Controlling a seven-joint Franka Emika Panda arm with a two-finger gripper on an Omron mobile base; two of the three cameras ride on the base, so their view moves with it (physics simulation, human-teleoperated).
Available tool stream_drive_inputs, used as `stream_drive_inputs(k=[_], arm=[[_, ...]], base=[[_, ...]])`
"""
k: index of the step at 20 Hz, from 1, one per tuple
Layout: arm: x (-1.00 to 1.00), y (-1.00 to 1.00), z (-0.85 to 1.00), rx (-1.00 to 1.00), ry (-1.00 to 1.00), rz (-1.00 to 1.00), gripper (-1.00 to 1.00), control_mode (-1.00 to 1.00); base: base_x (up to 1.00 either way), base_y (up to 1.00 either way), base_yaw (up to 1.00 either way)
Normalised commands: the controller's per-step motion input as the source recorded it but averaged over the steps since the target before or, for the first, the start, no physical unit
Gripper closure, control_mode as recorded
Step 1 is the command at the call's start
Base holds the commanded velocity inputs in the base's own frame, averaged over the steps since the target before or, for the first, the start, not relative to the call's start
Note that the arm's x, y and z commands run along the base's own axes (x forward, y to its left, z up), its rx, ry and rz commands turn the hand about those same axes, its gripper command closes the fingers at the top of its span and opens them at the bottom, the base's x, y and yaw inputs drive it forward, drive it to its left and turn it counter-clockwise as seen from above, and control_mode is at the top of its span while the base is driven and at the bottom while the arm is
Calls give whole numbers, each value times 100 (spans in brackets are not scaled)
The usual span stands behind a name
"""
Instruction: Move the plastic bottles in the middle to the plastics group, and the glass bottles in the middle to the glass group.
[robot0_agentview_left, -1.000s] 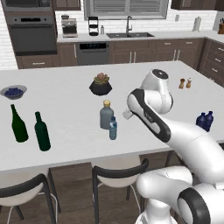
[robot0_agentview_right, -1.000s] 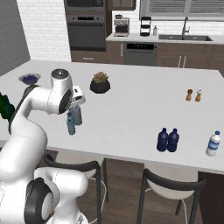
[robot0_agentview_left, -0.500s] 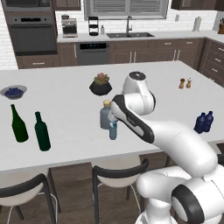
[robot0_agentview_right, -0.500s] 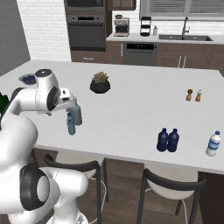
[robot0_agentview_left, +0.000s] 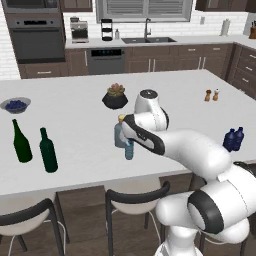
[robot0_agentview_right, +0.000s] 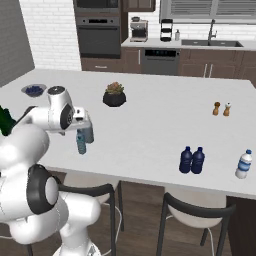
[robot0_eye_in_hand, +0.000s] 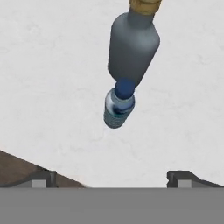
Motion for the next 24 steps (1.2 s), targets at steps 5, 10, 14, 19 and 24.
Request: stream_drive_inputs(k=[5,10,14,19,24], arm=[[58,2,-24,1,1,0,-100,-100],[40,13,-21,0,0,0,-100,-100],[9,14,-28,0,0,0,-100,-100],[4,2,-38,0,0,0,-100,-100],[17,0,-22,0,0,0,-100,-100]], base=[[0,0,0],[0,0,0],[0,0,0],[0,0,0],[0,0,0]])
